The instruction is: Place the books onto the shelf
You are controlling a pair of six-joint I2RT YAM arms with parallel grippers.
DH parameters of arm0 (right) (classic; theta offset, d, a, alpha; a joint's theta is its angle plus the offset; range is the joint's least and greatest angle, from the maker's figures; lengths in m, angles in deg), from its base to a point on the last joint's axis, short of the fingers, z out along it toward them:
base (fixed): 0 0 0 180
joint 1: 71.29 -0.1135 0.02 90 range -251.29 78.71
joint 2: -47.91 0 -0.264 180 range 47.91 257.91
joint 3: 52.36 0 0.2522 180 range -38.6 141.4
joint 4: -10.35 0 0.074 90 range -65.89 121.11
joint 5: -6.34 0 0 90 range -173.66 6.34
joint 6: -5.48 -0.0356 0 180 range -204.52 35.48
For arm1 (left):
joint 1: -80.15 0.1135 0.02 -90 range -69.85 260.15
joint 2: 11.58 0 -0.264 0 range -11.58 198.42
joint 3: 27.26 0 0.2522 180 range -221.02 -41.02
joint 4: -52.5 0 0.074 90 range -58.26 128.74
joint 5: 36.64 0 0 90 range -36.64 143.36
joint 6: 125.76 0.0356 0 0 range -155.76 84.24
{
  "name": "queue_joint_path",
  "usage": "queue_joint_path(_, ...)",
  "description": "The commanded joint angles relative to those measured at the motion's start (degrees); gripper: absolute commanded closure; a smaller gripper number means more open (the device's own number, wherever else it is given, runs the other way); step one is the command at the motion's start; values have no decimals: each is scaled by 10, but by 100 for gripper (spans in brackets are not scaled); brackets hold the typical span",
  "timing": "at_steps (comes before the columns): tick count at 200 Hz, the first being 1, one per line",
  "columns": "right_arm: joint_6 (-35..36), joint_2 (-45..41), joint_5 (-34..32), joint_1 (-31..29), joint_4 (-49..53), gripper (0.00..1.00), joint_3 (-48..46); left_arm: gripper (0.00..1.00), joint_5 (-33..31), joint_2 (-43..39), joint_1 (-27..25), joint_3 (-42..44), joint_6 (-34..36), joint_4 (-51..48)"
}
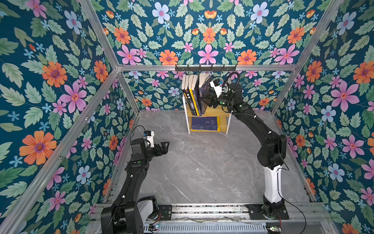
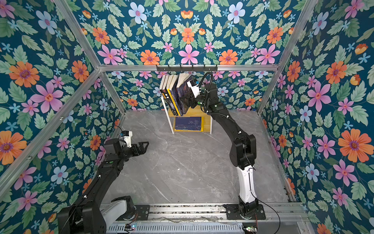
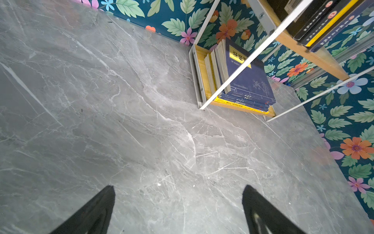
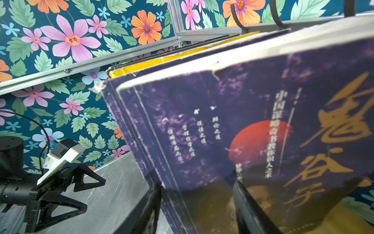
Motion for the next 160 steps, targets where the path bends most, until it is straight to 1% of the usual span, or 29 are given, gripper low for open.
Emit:
queue_joint_path(1,-16,1,35,0,-7,40,9,0,2,0,0,-4,2,5)
queue_joint_path(29,-19,-5,57,-1,-6,39,10,0,0,-2,0,-4,4,4)
queue_joint_path(44,-19,-20,30,-4,-14,39,-8,0,0,-1,0,-4,5,3)
queue_joint_path(58,-9,-37,-28,-16,-20,38,-33,0,6,-1,0,-3,2,8)
queue_joint_path(72,17,-60,-84,-34,-24,33,-66,0,3,-1,1,-3,2,8)
queue_joint_path(79,26,-74,-135,-46,-35,31,-89,0,0,-2,1,-3,4,6)
queue_joint_path(94,39,-100,-251,-69,-68,30,-138,0,1,-1,1,-2,5,5)
queue_joint_path(113,39,-123,-351,-87,-111,34,-193,0,4,0,1,-1,2,8)
queue_joint_path(137,17,-141,-402,-93,-151,40,-235,0,1,2,0,-1,3,7)
queue_joint_path(160,14,-157,-421,-94,-179,42,-266,0,7,1,0,0,1,10)
